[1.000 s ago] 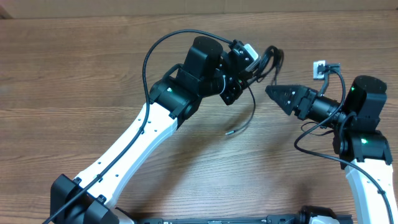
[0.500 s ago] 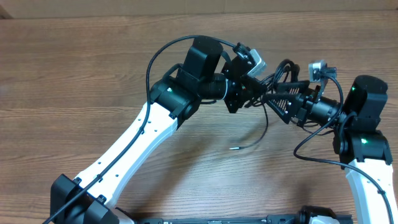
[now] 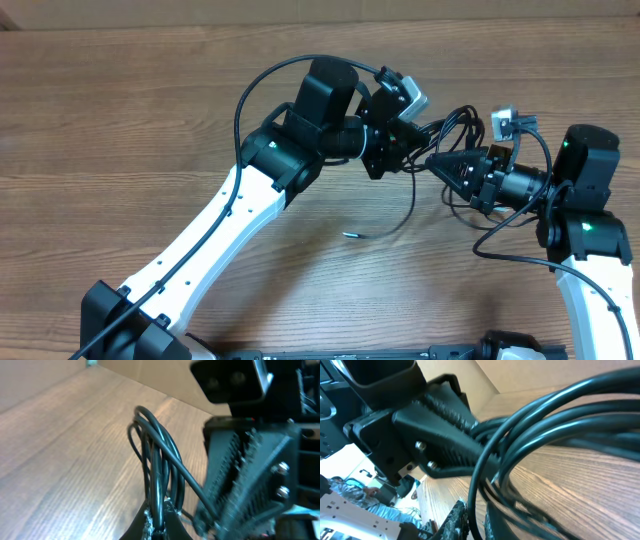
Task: Untangle cables
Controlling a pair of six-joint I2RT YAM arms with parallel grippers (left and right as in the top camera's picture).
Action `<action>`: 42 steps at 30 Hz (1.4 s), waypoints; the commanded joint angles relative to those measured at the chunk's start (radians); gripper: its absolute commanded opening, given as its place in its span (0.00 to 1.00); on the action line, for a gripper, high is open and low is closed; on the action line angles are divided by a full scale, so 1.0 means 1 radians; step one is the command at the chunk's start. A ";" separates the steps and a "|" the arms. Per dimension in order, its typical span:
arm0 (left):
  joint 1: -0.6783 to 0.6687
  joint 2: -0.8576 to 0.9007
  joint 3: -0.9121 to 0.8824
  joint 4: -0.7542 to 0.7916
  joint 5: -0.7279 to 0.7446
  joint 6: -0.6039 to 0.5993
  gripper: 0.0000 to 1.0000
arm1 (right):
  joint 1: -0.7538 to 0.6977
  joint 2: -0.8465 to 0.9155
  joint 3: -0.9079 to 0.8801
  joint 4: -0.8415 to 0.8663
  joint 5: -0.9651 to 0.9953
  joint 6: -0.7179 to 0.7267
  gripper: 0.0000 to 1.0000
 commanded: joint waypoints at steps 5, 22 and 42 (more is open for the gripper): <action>0.005 -0.029 0.008 0.089 -0.094 -0.035 0.04 | 0.007 -0.010 0.010 -0.043 -0.055 -0.005 0.04; -0.105 -0.029 0.008 -0.249 0.147 0.497 0.04 | 0.005 -0.010 0.010 0.426 -0.221 0.399 0.04; -0.106 -0.029 0.008 -0.456 0.138 0.700 0.04 | 0.003 -0.010 0.010 0.417 0.327 0.591 0.12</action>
